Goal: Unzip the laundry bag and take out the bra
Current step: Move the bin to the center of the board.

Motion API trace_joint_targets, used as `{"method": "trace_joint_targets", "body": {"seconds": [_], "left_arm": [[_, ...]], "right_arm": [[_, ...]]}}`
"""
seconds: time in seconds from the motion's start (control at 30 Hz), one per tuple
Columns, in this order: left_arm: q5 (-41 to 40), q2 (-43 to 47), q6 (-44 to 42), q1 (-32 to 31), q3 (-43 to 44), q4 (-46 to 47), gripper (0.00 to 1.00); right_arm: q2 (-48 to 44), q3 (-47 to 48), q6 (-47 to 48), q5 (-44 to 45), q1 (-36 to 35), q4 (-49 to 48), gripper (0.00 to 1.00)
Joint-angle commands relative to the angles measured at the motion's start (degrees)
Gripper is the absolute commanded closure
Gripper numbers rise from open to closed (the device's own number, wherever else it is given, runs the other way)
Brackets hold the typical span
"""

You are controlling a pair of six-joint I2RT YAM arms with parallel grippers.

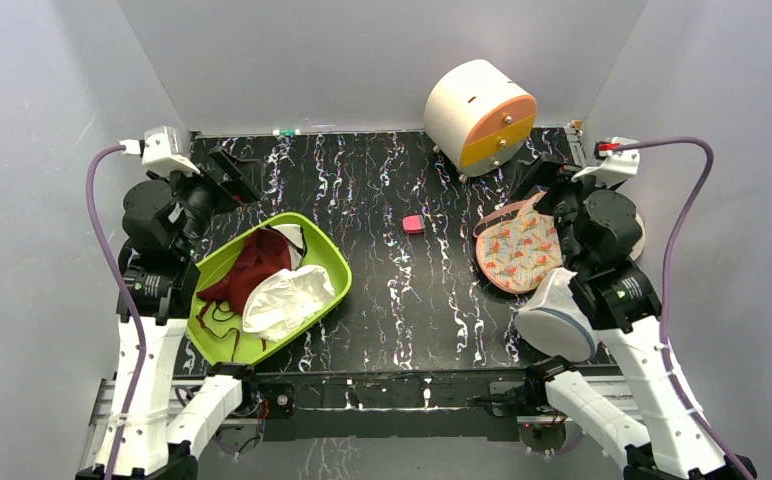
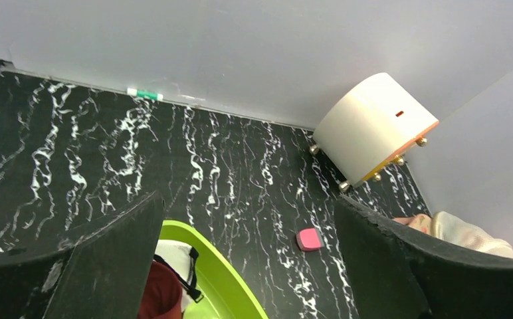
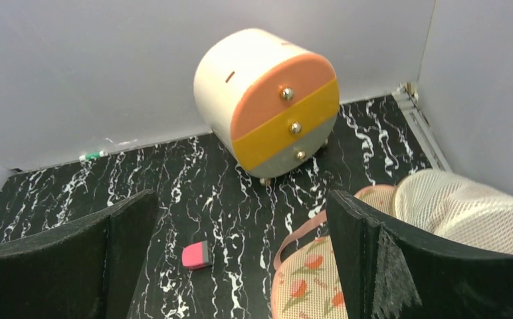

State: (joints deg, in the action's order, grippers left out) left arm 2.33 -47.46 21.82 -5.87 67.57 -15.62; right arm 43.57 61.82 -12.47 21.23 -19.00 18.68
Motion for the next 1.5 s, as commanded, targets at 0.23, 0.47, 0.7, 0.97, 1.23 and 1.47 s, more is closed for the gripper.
{"method": "trace_joint_targets", "body": {"seconds": [0.23,0.47,0.7,0.97,1.23,1.47], "left_arm": [[20.3,-7.2,8.6,4.3,-0.9,-1.8,0.02],[20.6,-13.3,11.4,-6.9,-6.4,2.1,0.02],[14.0,-20.1,16.1,-24.9,-14.0,9.9,0.02],[-0.5,-30.0,18.5,-44.9,-19.3,12.9,0.02],[-17.5,-35.2,13.7,-47.3,-18.0,2.1,0.02],[-20.8,-28.1,12.0,-41.3,-22.7,-1.7,0.02]], "right_arm": [[6.0,7.5,-10.2,2.7,2.1,12.9,0.02],[6.7,4.2,-10.6,1.2,2.4,14.3,0.02],[10.0,5.1,-11.1,-3.0,2.6,15.9,0.02],[11.9,5.1,-6.0,-12.9,2.6,14.8,0.02],[11.1,3.0,-3.0,-18.2,2.6,13.1,0.02],[10.2,2.8,-1.4,-18.8,2.6,12.8,0.02]]}}
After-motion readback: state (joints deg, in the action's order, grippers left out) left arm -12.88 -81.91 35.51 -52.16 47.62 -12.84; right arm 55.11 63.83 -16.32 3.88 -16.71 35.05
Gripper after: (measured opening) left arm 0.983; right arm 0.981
